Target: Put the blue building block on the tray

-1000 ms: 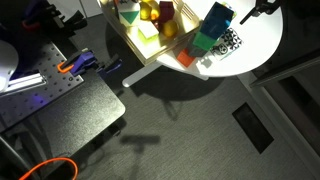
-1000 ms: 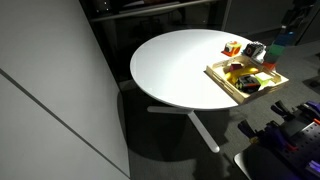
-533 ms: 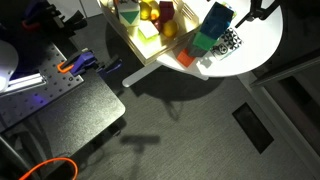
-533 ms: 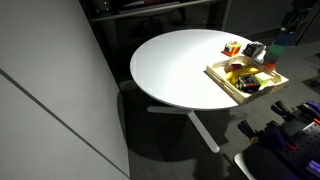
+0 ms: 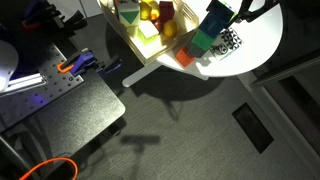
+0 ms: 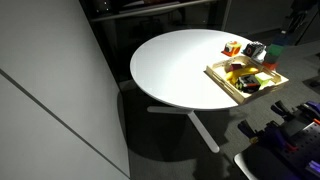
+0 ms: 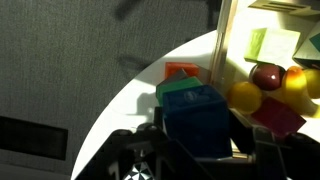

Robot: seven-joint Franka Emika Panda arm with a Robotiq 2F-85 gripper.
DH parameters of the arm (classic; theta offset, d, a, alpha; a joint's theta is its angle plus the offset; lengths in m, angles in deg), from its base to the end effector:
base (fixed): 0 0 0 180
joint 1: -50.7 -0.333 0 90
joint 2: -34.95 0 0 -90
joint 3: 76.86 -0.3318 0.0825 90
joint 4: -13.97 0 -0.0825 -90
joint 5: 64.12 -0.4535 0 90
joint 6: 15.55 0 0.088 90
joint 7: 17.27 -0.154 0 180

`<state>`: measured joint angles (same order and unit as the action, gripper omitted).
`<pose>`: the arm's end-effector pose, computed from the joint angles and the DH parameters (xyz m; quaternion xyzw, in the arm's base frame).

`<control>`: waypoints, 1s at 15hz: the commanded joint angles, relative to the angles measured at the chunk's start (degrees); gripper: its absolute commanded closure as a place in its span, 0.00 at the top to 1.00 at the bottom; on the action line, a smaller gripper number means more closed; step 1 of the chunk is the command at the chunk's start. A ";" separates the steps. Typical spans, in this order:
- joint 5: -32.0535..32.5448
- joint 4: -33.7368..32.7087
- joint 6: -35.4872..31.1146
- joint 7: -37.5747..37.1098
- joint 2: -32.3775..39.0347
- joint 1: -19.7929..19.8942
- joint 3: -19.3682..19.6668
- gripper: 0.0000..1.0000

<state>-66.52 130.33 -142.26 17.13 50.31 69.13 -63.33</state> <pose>0.5405 -0.3348 0.2343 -0.9990 -0.0109 0.0413 0.0093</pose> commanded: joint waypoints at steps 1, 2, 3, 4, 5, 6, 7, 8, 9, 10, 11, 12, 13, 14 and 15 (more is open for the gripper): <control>0.57 -0.95 0.35 0.37 0.04 0.77 -0.83 0.37; 0.77 -0.62 0.20 0.13 -0.44 0.56 -0.88 0.36; 0.94 -0.43 0.20 -0.26 -0.90 0.35 -0.94 0.34; 0.99 -0.34 0.20 -0.62 -1.17 0.20 -1.01 0.34; 0.84 -0.30 0.41 -0.85 -1.45 0.07 -1.18 0.34; 0.76 -0.14 0.33 -1.16 -1.69 -0.10 -1.41 0.34; 0.75 -0.08 0.30 -1.61 -1.78 -0.30 -1.65 0.34; 0.76 0.03 0.28 -1.89 -1.93 -0.53 -1.93 0.34; 0.72 0.10 0.24 -2.10 -2.00 -0.73 -2.17 0.34; 0.82 0.20 0.12 -2.44 -1.96 -1.03 -2.40 0.34; 0.85 0.34 0.03 -2.60 -1.92 -1.28 -2.66 0.34; 0.99 0.41 -0.24 -3.06 -1.66 -1.60 -2.88 0.34; 1.01 0.38 -0.24 -3.63 -1.36 -1.87 -3.13 0.34; 1.10 0.55 -0.58 -4.10 -1.13 -2.13 -3.36 0.34; 1.20 0.75 -0.96 -4.61 -0.85 -2.49 -3.60 0.34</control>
<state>-66.42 130.42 -142.32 15.01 49.66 67.31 -66.28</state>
